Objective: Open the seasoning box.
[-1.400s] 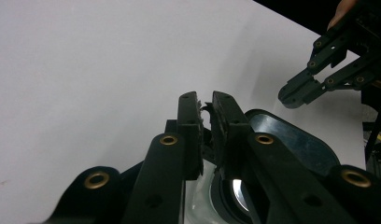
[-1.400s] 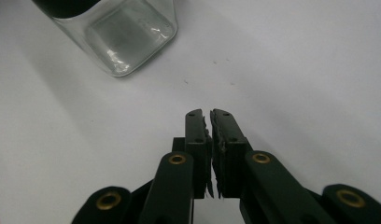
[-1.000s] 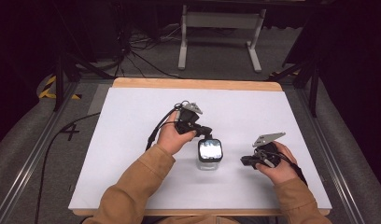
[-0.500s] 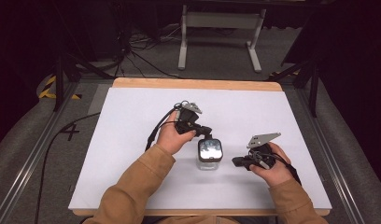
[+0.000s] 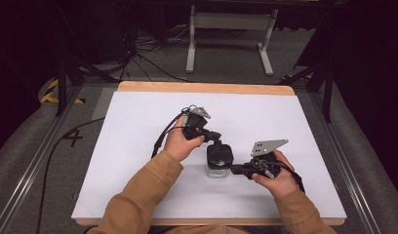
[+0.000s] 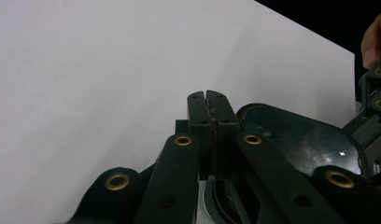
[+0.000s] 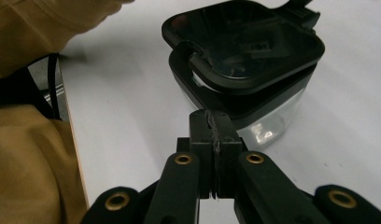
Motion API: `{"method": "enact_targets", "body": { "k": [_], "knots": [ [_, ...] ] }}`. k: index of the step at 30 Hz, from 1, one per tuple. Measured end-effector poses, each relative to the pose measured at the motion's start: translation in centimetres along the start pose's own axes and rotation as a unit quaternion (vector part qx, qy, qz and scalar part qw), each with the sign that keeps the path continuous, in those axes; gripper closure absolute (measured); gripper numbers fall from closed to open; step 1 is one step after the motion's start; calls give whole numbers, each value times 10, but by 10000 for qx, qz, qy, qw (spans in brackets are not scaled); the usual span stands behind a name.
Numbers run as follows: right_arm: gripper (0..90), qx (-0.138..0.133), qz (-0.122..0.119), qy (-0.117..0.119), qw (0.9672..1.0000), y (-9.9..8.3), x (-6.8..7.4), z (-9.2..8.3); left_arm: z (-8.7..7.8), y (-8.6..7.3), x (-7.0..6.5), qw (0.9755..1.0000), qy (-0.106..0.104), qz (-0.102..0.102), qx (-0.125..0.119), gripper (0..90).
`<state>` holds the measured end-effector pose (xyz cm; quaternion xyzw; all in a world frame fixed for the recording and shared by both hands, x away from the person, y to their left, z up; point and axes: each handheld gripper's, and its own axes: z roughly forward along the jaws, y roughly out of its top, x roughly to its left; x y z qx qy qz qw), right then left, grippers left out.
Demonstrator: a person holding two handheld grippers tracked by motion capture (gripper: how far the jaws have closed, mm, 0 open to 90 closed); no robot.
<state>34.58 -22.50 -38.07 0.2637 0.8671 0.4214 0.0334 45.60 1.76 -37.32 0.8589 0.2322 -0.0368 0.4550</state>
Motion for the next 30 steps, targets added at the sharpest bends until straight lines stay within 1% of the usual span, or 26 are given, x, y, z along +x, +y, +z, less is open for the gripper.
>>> {"method": "enact_targets", "body": {
  "k": [2,5,6,11,13,14,15,16,17,18,19,20,21,23,24,26,30],
  "knots": [
    [900,-78,-25,-30,10000,1,1,0,0,0,0,10000,16,-10,1,899],
    [899,-119,-20,-51,9999,1,1,1,1,0,0,10000,74,16,5,899],
    [899,-142,-16,-63,9999,2,1,1,1,-1,0,10000,86,-25,-8,900],
    [900,-362,-24,-160,9992,3,2,0,1,-1,0,9999,106,-33,11,900],
    [900,-402,-4,-175,9990,3,2,0,1,-1,0,9999,101,-44,13,900],
    [900,-464,-21,-206,9987,4,2,0,-1,0,1,9999,96,-29,110,900],
    [900,-538,-5,-242,9983,4,2,-1,0,-1,1,9999,92,-29,54,900],
    [900,-619,-1,-276,9977,5,2,-2,-1,-1,1,9999,96,-36,56,900],
    [900,-662,-5,-297,9974,5,2,-3,-2,-1,1,9999,54,-78,54,900],
    [900,-662,-5,-297,9974,5,2,-3,-2,-1,1,9999,54,-78,54,897],
    [900,-759,5,-302,9967,6,1,-4,-3,-1,1,9999,-18,-114,45,897],
    [900,-817,18,-301,9962,6,1,-4,-5,-1,2,9999,-22,-109,30,884],
    [900,-844,10,-330,9959,7,1,-5,-6,-1,1,9999,5,-115,-43,873],
    [900,-893,-7,-341,9954,7,1,-5,-14,0,-1,9998,65,-98,-174,860],
    [900,-921,-12,-347,9951,8,1,-5,-20,0,-2,9998,92,-40,-193,857],
    [900,-964,-16,-330,9948,9,1,-6,-29,0,-6,9993,98,-94,-347,857],
    [900,-1043,-42,-303,9941,13,0,-7,-58,-3,-19,9984,94,-85,-558,863]
  ]
}}
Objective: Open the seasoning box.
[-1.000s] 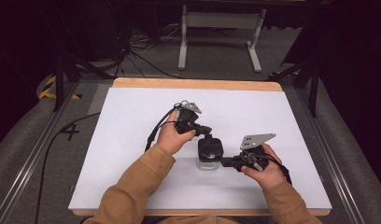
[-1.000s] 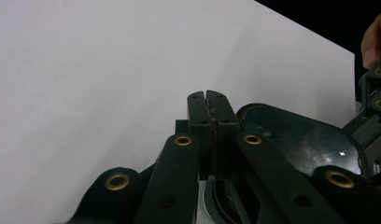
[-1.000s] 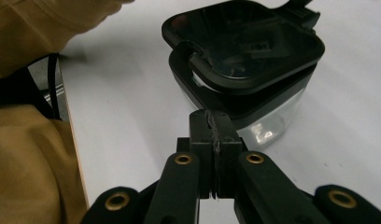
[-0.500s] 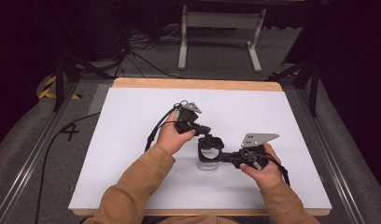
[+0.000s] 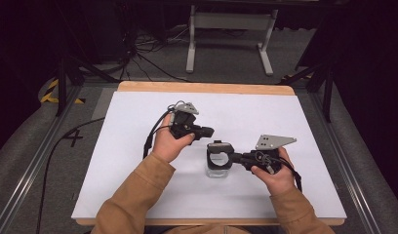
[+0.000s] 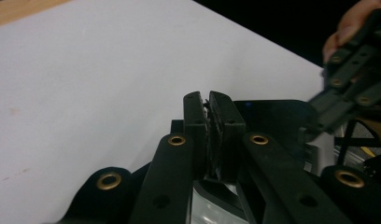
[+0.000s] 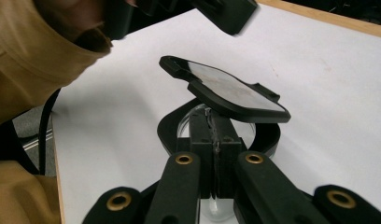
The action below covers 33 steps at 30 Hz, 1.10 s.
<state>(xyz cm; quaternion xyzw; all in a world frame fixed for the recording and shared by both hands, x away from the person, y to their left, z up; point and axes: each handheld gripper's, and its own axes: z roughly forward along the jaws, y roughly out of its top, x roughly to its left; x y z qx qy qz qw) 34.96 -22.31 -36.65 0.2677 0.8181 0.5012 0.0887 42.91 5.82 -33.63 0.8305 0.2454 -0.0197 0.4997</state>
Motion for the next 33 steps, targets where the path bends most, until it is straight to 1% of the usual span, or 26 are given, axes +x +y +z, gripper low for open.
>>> {"method": "enact_targets", "body": {
  "k": [1,2,3,4,5,6,7,8,9,11,13,14,15,16,17,20,23,24,26,28,29,30,32,33],
  "knots": [
    [900,-19,-14,4,10000,1,0,0,-5,0,-3,10000,6,-21,-14,868],
    [900,-40,-16,2,10000,2,-1,1,-13,-2,-8,10000,-46,-4,-39,871],
    [900,-58,7,30,10000,4,-1,0,-17,-3,-11,9999,-128,29,6,869],
    [900,-89,-2,51,9999,5,-2,0,-21,-5,-16,9996,-263,43,50,856],
    [900,-121,23,71,9999,7,-3,0,-24,-6,-19,9994,-336,76,104,854],
    [900,-145,27,79,9999,8,-3,0,-26,-9,-24,9988,-421,153,181,854],
    [900,-165,13,111,9998,9,-4,1,-28,-10,-27,9984,-467,187,252,858],
    [900,-165,13,111,9998,9,-4,1,-28,-10,-27,9984,-467,187,252,860],
    [900,-179,-15,113,9998,11,-4,1,-30,-12,-32,9977,-551,251,313,860],
    [900,-194,0,145,9997,14,-4,2,-30,-15,-38,9959,-817,221,318,856],
    [900,-222,-36,160,9996,15,-6,3,-27,-17,-43,9927,-1137,297,284,832],
    [900,-246,-6,183,9995,16,-7,4,-25,-18,-45,9915,-1228,320,274,823],
    [900,-269,17,218,9994,17,-8,5,-22,-20,-46,9914,-1235,351,238,821],
    [900,-289,48,230,9993,18,-9,5,-20,-21,-47,9916,-1190,409,281,825],
    [900,-299,26,232,9993,19,-10,5,-15,-24,-48,9926,-1063,500,302,836],
    [900,-327,18,241,9992,21,-11,6,-4,-32,-52,9947,-817,533,331,863],
    [900,-359,21,246,9990,24,-13,6,5,-39,-54,9964,-465,649,288,873],
    [900,-384,-1,254,9989,25,-13,7,7,-40,-55,9964,-451,647,307,878],
    [900,-383,-26,234,9990,26,-14,7,11,-43,-56,9973,-370,574,262,879],
    [900,-396,-16,214,9990,27,-15,7,14,-46,-56,9983,-229,518,147,871],
    [900,-396,-16,214,9990,27,-15,7,14,-46,-56,9983,-229,518,147,871],
    [900,-408,-8,199,9990,27,-15,7,15,-48,-56,9984,-176,525,106,871],
    [900,-430,0,167,9989,28,-17,8,17,-50,-54,9988,-116,451,125,873],
    [900,-444,-10,143,9989,28,-18,8,18,-51,-54,9990,-79,439,87,874]
  ]
}}
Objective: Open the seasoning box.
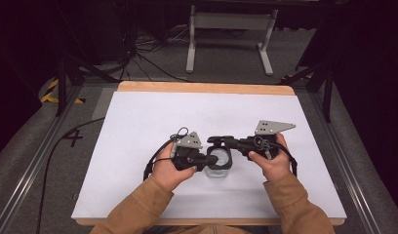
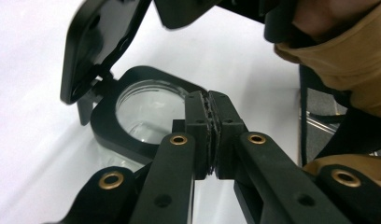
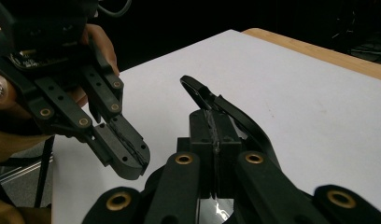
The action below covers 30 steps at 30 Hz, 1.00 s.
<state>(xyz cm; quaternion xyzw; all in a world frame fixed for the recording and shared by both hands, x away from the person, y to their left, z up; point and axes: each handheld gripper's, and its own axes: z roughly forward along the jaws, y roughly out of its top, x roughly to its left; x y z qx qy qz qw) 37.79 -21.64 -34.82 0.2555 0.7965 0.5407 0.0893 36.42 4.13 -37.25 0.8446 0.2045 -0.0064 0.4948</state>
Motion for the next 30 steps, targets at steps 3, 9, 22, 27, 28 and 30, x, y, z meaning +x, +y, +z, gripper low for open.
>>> {"method": "enact_targets", "body": {
  "k": [3,9,22,27,28,30],
  "knots": [
    [900,0,4,-75,10000,1,-3,1,3,-4,1,9998,154,-96,-31,866],
    [900,-78,-10,-198,9998,2,-9,5,8,-11,2,9991,385,-145,75,855],
    [900,-277,-45,-378,9989,3,-19,13,14,-14,-9,9966,819,-111,-62,898],
    [900,-320,-47,-442,9985,4,-21,15,14,-15,-8,9966,800,-154,-108,899],
    [900,-336,-56,-457,9984,4,-22,15,14,-15,-8,9964,820,-165,-133,899],
    [900,-342,-42,-493,9982,3,-23,16,14,-15,-9,9964,820,-159,-110,899]
  ]
}}
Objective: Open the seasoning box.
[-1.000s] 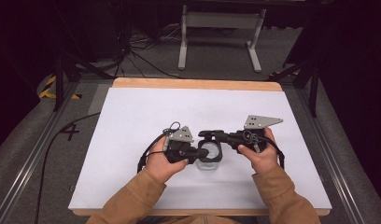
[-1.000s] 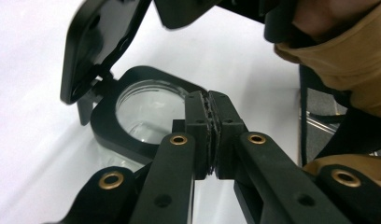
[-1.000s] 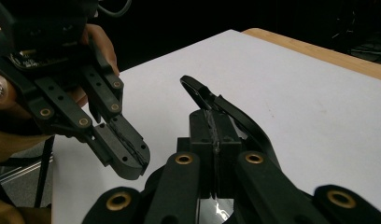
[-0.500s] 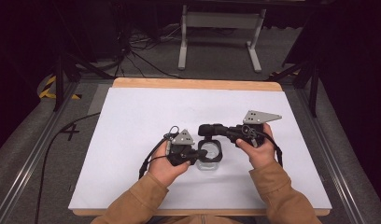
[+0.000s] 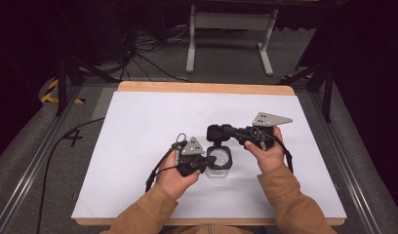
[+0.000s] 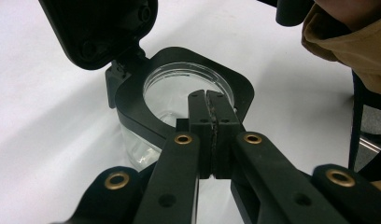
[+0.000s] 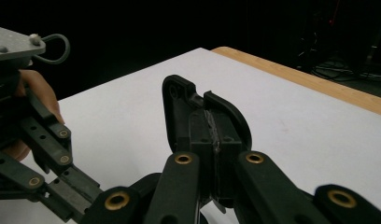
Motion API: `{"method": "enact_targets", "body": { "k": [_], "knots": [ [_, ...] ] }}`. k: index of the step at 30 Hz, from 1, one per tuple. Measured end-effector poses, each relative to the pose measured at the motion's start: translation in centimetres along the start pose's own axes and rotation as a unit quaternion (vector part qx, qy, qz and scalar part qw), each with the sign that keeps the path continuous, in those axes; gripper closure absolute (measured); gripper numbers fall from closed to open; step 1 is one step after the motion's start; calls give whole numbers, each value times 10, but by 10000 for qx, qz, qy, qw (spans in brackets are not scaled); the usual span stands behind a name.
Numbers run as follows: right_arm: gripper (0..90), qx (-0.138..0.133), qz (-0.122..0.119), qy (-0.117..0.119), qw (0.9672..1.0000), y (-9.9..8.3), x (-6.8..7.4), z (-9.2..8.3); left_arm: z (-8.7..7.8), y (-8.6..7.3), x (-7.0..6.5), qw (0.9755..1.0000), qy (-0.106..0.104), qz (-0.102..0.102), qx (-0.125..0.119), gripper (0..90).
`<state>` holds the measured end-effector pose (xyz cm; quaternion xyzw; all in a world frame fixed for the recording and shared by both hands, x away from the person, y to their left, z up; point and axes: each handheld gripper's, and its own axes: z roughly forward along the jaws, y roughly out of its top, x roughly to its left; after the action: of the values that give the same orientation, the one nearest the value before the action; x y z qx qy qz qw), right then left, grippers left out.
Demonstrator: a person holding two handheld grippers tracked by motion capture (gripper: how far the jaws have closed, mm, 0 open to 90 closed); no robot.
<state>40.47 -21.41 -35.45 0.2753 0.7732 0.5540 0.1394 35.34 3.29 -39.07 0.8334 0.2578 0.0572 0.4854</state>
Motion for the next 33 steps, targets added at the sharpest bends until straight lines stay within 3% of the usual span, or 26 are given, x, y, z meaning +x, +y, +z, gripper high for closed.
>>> {"method": "enact_targets", "body": {
  "k": [7,14,22,27,33],
  "knots": [
    [900,-63,-54,-224,9997,-2,-4,1,0,0,0,10000,9,13,-20,900],
    [900,-80,-73,-280,9995,-4,-5,2,0,0,0,10000,14,5,-2,900],
    [874,51,-223,-407,9989,-1,1,-1,-4,1,3,9998,-133,-102,72,886],
    [867,-19,-298,-436,9986,4,3,-11,-17,6,7,9999,-76,-88,-58,855],
    [831,-142,-134,-499,9986,9,-3,-30,-40,12,21,9996,171,-145,-166,777]
  ]
}}
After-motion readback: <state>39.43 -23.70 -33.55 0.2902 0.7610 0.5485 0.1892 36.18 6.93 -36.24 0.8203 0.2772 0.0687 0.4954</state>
